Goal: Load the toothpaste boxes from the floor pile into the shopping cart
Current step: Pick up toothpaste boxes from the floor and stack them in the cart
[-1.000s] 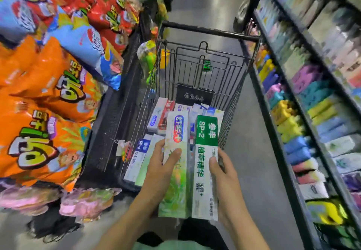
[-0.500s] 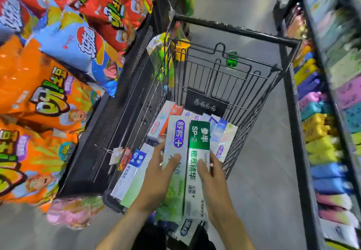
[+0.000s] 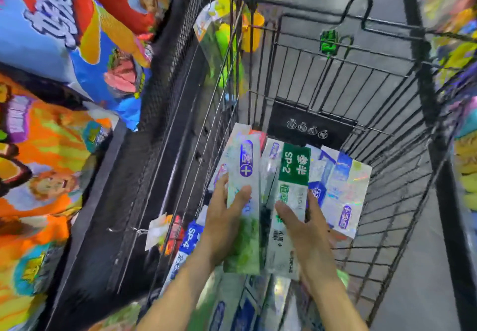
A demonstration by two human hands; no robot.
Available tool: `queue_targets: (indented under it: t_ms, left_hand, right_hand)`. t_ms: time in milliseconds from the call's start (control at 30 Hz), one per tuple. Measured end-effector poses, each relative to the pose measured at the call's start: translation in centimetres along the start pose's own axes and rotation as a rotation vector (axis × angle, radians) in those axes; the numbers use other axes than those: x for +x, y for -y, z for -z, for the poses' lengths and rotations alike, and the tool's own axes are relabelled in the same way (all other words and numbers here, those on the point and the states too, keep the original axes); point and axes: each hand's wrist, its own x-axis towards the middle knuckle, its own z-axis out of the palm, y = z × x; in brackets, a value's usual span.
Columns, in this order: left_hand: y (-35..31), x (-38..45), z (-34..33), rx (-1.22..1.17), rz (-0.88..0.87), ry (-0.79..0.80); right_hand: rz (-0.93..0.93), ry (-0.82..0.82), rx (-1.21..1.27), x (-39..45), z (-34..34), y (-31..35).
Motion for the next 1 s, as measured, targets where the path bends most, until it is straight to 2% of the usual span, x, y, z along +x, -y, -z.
queue_targets:
  t_ms: [167,367,533,1000]
  left_hand:
    - [2.5,5.0,1.1,0.044,-0.021,-0.002]
    - [3.7,7.6,0.9,0.01,0.006,0.078]
    - [4.7,9.0,0.5,0.013,0.026,0.071]
    - [6.0,10.1,1.1,0.003,0.062,0.034]
  right_hand:
    - [0.084,-0.056,-0.048,5.4,-1.7,-2.4]
    - [0.152,-0.176,-0.397,10.3,-3.0,-3.8]
    - [0.157,-0.296,-0.515,11.7,-3.3,-3.4]
    - [0.161,-0.221,-0.945,15.0,-2.9,-1.9]
